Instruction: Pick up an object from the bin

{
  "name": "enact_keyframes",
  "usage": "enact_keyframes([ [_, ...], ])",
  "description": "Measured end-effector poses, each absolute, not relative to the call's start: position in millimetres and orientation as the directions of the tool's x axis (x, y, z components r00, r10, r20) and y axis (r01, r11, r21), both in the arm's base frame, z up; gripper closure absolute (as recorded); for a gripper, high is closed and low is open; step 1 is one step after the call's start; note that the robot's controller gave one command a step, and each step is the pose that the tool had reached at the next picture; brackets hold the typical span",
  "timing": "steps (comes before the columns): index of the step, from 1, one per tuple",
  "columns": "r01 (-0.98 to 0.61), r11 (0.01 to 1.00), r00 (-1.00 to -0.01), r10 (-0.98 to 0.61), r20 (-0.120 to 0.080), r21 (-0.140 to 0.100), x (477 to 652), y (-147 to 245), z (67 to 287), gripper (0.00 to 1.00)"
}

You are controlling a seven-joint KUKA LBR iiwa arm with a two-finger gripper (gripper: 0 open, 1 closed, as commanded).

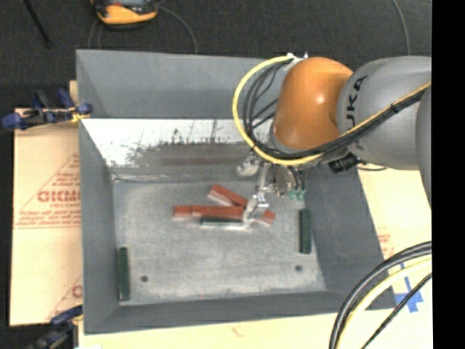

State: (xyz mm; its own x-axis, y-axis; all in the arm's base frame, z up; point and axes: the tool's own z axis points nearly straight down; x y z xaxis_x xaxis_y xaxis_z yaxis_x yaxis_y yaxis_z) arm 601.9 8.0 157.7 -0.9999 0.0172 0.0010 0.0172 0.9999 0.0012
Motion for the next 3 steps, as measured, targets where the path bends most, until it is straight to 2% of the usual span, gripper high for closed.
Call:
enact_keyframes([
  [1, 0.034, 0.999, -0.999, 0.034, -0.005, 0.001, 596.3, 4, 145, 0.00],
  [2, 0.024, 1.000, -1.000, 0.024, -0.008, 0.002, 604.2, -8, 75, 0.00],
  [3, 0.024, 1.000, -1.000, 0.024, 0.005, 0.002, 601.9, -8, 79, 1.00],
])
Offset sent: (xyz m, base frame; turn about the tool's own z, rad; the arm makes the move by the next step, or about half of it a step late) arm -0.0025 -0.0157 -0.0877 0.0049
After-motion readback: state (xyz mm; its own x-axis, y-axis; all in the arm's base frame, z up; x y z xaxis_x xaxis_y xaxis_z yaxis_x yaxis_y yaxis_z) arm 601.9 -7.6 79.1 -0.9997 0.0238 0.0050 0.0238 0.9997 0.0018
